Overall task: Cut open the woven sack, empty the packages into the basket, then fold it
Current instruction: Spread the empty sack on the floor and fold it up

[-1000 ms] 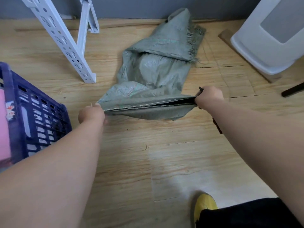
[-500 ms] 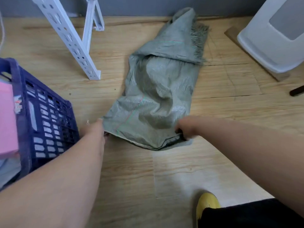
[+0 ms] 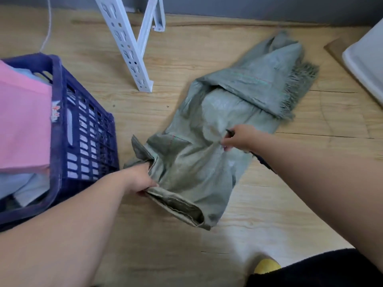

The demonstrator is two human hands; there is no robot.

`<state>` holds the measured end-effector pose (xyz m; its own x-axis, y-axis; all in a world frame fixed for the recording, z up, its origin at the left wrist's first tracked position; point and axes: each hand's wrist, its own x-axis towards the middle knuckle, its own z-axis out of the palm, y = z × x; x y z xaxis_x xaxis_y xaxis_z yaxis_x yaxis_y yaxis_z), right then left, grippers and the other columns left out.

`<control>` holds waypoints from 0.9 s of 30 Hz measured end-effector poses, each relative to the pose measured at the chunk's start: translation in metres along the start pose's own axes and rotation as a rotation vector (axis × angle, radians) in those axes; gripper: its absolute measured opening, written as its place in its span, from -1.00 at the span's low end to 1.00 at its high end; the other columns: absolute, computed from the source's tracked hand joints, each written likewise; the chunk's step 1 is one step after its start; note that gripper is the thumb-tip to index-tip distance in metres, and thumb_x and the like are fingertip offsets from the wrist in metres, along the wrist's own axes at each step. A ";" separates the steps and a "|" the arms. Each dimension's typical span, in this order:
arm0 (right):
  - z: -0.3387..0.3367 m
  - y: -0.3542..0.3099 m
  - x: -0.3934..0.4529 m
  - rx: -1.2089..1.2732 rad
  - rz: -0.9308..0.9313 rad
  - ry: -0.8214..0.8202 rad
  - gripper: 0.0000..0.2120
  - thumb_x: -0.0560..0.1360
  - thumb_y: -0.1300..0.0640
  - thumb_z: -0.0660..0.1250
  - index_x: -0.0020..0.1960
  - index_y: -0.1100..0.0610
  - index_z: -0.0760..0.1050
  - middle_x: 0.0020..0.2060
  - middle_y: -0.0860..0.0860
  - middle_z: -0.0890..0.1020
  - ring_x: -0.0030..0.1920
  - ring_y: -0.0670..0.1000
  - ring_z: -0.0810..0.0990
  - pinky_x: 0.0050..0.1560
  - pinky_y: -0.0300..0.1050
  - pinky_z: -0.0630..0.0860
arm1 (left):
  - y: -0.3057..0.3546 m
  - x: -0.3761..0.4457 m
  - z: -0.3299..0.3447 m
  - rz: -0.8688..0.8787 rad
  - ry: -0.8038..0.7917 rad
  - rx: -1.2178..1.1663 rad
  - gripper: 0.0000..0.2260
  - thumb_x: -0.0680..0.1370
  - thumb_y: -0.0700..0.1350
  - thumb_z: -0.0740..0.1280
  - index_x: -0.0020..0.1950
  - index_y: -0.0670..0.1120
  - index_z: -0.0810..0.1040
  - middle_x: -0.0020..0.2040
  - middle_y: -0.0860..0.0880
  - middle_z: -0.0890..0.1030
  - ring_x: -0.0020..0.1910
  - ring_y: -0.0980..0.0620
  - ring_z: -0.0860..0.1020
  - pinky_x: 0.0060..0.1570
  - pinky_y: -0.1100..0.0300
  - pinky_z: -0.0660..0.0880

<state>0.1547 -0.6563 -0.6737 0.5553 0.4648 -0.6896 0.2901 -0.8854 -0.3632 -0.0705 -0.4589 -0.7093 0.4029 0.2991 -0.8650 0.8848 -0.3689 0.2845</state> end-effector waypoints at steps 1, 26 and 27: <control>-0.002 0.009 0.010 -0.074 0.020 0.146 -0.81 0.54 0.07 0.27 -0.06 0.15 0.61 -0.17 0.06 0.66 -0.27 0.08 0.55 -0.31 -0.16 0.47 | -0.005 -0.002 -0.002 -0.001 0.040 0.062 -0.33 0.44 -0.09 0.46 0.49 -0.08 0.27 0.39 -0.07 0.45 0.29 -0.12 0.46 0.31 0.03 0.41; 0.031 0.086 0.061 -0.226 0.501 0.169 -0.63 0.57 0.22 0.15 0.36 0.24 0.37 0.24 0.17 0.53 0.26 0.18 0.51 0.18 0.02 0.45 | 0.008 -0.003 0.009 -0.390 0.367 -1.108 -0.75 0.52 -0.18 0.40 0.17 -0.20 0.51 0.01 -0.17 0.61 0.05 -0.15 0.59 0.06 -0.02 0.54; 0.028 0.077 0.062 -0.119 0.465 0.328 -0.66 0.57 0.24 0.15 0.33 0.25 0.37 0.18 0.19 0.56 0.21 0.20 0.54 0.11 0.03 0.47 | 0.010 -0.005 0.016 -0.408 0.281 -1.059 -0.75 0.52 -0.21 0.40 0.17 -0.20 0.49 0.00 -0.18 0.60 0.05 -0.15 0.58 0.07 -0.02 0.52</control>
<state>0.1899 -0.6959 -0.7623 0.8521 0.0185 -0.5230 0.0326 -0.9993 0.0177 -0.0672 -0.4778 -0.7087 -0.0360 0.4587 -0.8879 0.6602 0.6779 0.3234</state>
